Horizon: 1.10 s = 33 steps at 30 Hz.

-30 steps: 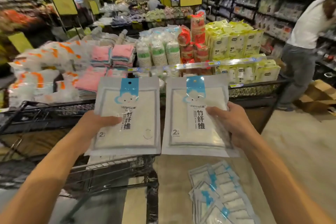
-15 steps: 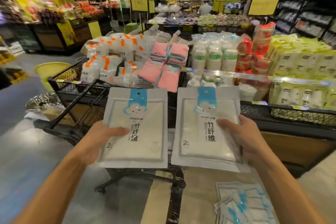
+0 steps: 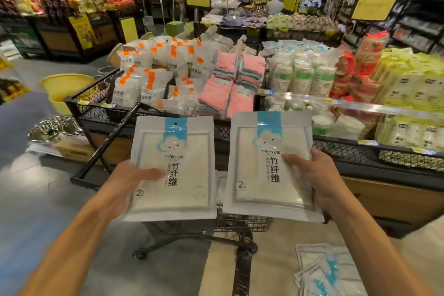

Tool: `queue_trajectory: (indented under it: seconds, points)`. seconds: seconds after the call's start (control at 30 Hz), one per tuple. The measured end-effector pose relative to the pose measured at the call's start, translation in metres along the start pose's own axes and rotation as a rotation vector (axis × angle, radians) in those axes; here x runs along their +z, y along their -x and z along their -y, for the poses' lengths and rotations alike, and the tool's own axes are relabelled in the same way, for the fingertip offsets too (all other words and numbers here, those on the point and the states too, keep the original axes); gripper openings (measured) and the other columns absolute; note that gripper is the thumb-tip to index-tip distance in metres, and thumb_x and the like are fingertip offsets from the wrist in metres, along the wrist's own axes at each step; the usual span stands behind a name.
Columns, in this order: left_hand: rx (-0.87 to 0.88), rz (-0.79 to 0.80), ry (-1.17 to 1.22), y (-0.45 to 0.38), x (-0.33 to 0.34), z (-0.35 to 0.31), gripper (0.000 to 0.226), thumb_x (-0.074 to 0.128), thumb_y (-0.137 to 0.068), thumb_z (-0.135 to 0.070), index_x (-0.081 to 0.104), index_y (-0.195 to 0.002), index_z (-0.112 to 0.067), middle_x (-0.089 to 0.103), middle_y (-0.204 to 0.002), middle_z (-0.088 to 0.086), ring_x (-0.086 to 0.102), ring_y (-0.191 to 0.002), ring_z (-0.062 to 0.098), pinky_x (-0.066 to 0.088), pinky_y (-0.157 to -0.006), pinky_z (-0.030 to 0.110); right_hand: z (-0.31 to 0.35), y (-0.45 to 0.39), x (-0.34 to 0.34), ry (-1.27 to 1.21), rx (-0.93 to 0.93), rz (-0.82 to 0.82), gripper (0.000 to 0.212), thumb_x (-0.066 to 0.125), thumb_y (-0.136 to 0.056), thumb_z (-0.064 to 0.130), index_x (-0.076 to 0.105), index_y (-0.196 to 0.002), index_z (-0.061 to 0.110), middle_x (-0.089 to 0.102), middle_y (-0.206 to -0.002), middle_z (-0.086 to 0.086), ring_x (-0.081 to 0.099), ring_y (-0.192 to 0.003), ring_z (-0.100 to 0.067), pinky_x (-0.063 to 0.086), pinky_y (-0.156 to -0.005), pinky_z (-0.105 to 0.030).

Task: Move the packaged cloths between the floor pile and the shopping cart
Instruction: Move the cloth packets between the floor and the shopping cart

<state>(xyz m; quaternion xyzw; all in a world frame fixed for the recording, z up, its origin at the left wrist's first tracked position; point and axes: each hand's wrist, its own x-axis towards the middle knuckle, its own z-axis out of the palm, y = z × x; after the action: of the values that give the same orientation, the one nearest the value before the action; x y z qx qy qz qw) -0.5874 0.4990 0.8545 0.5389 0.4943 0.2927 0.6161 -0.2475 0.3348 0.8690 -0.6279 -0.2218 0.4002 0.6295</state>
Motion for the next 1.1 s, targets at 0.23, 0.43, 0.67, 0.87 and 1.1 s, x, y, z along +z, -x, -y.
queue_trajectory:
  seconds: [0.23,0.43,0.67,0.87,1.1]
  points:
    - [-0.022,-0.025,0.022,-0.062,-0.006,0.003,0.037,0.077,-0.079,-0.001,0.071,-0.115,-0.006,0.079,-0.101,0.012,0.077,-0.090,0.031,0.058,-0.081,0.046,-0.010,-0.068,0.015,0.076,0.043,-0.026,0.033,0.077,-0.090,0.010,0.061,-0.118,0.005,0.081,-0.093,-0.012,0.079,-0.082,-0.032,0.065,-0.066,-0.042]
    - [-0.065,-0.094,0.054,-0.129,0.001,0.008,0.041,0.078,-0.076,0.002,0.070,-0.116,-0.006,0.079,-0.099,0.009,0.077,-0.086,0.026,0.059,-0.070,0.038,-0.021,-0.143,0.032,0.062,0.084,-0.012,0.030,0.076,-0.090,0.009,0.063,-0.117,0.006,0.081,-0.095,-0.012,0.079,-0.085,-0.032,0.065,-0.074,-0.046]
    - [-0.157,-0.118,0.080,-0.210,0.018,0.012,0.036,0.073,-0.085,-0.005,0.068,-0.120,-0.005,0.077,-0.106,0.015,0.075,-0.095,0.035,0.058,-0.087,0.053,-0.036,-0.228,0.049,0.042,0.147,-0.006,0.030,0.075,-0.091,0.008,0.064,-0.119,0.007,0.080,-0.100,-0.012,0.079,-0.089,-0.032,0.063,-0.083,-0.052]
    - [-0.215,-0.111,0.078,-0.268,0.021,0.023,0.035,0.074,-0.084,-0.004,0.068,-0.118,-0.005,0.078,-0.103,0.013,0.076,-0.092,0.033,0.058,-0.084,0.051,-0.060,-0.277,0.055,0.046,0.199,-0.053,0.026,0.075,-0.091,0.008,0.065,-0.115,0.010,0.080,-0.102,-0.010,0.079,-0.091,-0.030,0.062,-0.088,-0.053]
    - [-0.285,-0.061,0.035,-0.337,0.013,0.054,0.033,0.075,-0.084,-0.005,0.069,-0.116,-0.007,0.078,-0.104,0.011,0.074,-0.100,0.035,0.055,-0.093,0.059,-0.095,-0.312,0.069,0.066,0.280,-0.136,0.028,0.076,-0.090,0.008,0.064,-0.114,0.012,0.079,-0.106,-0.011,0.078,-0.095,-0.032,0.061,-0.089,-0.057]
